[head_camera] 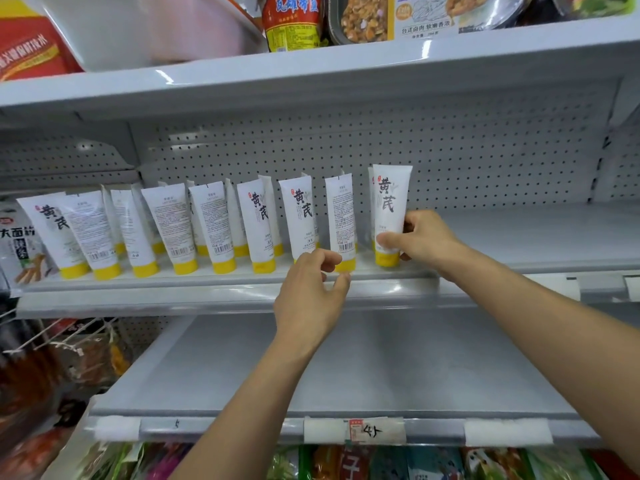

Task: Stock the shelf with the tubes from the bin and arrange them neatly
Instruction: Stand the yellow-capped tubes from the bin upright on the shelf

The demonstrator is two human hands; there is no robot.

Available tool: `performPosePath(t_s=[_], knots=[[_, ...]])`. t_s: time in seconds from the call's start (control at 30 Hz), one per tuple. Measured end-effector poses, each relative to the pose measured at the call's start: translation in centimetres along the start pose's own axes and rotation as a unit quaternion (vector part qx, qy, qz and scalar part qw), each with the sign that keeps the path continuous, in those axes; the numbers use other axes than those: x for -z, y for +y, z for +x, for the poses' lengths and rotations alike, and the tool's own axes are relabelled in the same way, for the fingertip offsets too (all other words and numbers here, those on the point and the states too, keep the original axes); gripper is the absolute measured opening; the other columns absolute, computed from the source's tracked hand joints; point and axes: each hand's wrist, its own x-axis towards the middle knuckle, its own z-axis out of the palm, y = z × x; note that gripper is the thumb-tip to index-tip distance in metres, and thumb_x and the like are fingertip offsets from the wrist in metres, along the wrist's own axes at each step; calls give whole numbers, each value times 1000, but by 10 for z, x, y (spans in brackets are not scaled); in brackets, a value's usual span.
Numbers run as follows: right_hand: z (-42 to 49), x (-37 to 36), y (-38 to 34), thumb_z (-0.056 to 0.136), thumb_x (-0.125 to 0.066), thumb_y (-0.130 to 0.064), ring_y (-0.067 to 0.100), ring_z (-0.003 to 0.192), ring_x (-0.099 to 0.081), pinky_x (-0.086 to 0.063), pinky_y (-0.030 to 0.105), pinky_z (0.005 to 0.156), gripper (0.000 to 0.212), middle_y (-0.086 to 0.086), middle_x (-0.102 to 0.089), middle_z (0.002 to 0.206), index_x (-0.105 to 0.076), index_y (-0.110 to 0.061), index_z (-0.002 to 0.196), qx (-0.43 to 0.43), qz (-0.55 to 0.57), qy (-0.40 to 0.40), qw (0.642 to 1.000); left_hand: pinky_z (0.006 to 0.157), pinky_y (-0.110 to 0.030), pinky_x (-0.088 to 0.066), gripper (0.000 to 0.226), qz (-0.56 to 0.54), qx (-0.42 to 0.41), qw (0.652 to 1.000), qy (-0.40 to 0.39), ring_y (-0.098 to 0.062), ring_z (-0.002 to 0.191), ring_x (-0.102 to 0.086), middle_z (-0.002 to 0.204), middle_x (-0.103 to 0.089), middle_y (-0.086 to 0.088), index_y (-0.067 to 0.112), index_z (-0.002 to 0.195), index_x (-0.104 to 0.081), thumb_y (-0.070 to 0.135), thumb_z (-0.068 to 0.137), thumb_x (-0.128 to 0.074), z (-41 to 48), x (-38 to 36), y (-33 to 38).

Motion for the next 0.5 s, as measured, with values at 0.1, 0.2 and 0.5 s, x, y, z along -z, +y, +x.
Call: performPosePath(t_s=[0.1, 0.2, 0.5], knots=[[2, -4, 6, 83, -72, -16, 19, 89, -67, -56, 39, 83, 28, 6, -71, 101, -67, -10, 110, -12, -2, -13, 1000, 83, -36, -52, 16, -3, -3, 1000, -2, -4, 91, -57, 101, -59, 16, 33, 103, -59, 32, 87, -63, 1, 1, -4], [3, -7, 7, 84, -71, -17, 17, 88, -66, -56, 36, 80, 30, 5, -70, 102, -66, -11, 112, -10, -1, -14, 1000, 83, -36, -53, 15, -5, 0, 1000, -8, -4, 91, -57, 100, -59, 16, 33, 102, -60, 31, 87, -63, 3, 1, -5], [-12, -7, 10, 84, -69, -26, 17, 93, -61, -48, 30, 80, 42, 0, -64, 104, -55, -14, 123, -7, -50, 17, 999, 87, -35, -51, 16, 0, -12, 999, -41, -5, 94, -56, 101, -60, 15, 30, 103, -61, 31, 88, -63, -1, 3, -1]])
